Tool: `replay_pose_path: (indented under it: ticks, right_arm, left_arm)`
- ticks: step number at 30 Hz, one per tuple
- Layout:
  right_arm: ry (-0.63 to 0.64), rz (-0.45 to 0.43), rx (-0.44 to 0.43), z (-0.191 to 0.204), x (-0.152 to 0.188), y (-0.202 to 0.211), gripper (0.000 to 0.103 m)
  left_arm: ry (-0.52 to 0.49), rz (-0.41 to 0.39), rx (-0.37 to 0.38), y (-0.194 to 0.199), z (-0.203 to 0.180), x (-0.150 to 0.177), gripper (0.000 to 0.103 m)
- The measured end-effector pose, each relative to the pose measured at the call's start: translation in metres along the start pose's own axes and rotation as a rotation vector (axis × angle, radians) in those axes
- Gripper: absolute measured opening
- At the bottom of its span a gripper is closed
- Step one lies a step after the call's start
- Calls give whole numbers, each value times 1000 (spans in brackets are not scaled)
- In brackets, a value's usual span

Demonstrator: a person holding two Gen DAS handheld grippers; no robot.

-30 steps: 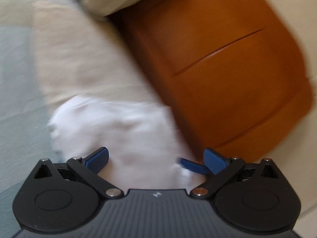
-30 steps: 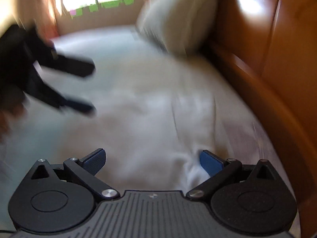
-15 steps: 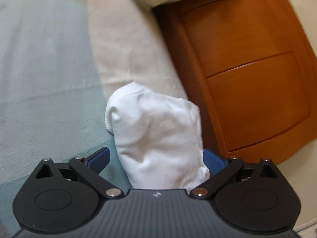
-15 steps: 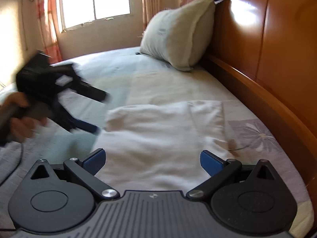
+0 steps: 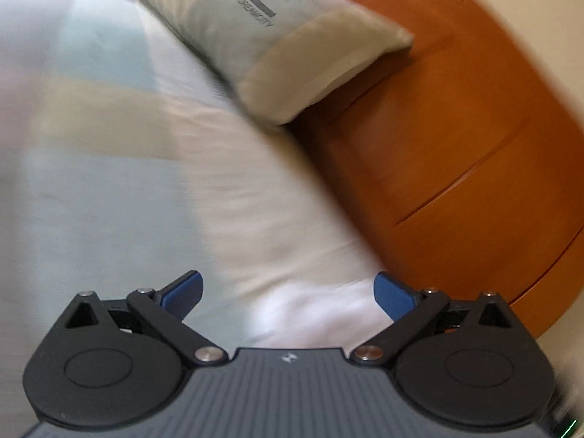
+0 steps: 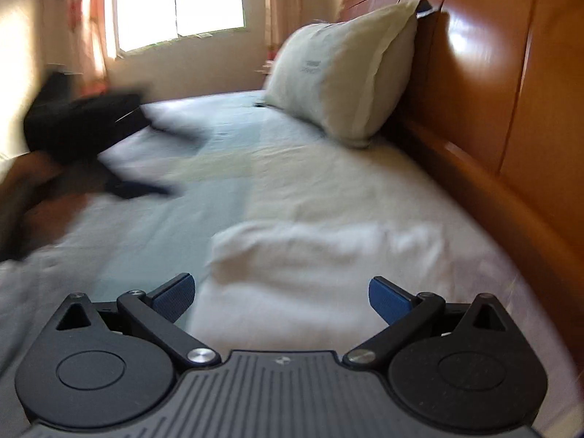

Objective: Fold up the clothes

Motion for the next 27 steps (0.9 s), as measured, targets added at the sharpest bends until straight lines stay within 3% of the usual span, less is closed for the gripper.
replay_pose_path:
  ticks: [2, 4, 8, 12, 16, 19, 21, 22, 24, 27]
  right_arm:
    - [-19, 22, 6, 4, -22, -23, 103]
    - [-12, 65, 19, 11, -37, -52, 103]
    - [50, 193, 110, 23, -32, -101, 100]
    - [13, 193, 105, 15, -22, -91, 101]
    - [135, 216, 195, 36, -32, -76, 95]
    - [250, 208, 202, 67, -43, -76, 92]
    - [322, 263, 201, 90, -45, -90, 89]
    - [364, 309, 228, 101, -44, -101, 84]
    - [469, 415, 373, 109, -37, -129, 78]
    - [417, 414, 505, 101, -54, -132, 79]
  left_arm:
    - [-58, 14, -69, 9, 2, 14, 99]
    - [-61, 15, -92, 28, 12, 30, 99]
    - [-73, -1, -139, 51, 27, 51, 99]
    - [-156, -13, -170, 68, 30, 71, 99]
    - [-172, -24, -186, 74, 36, 90, 99]
    - [-176, -37, -214, 77, 41, 101, 99]
    - [-178, -42, -221, 80, 44, 107, 99]
    - [-174, -43, -220, 82, 47, 109, 99]
    - [-164, -43, -219, 87, 52, 113, 99]
    - [-165, -55, -220, 98, 58, 116, 99]
Point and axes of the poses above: each gripper's, at about its wrist camera, not at the fingertips, and y roughly against the way its jaws point, z to its left, x to its underside, the point moved 5 cm from there along -y, roughly the way its jaws point, and after that the axes turned 9 degrees about z, right-handed, at the moved point
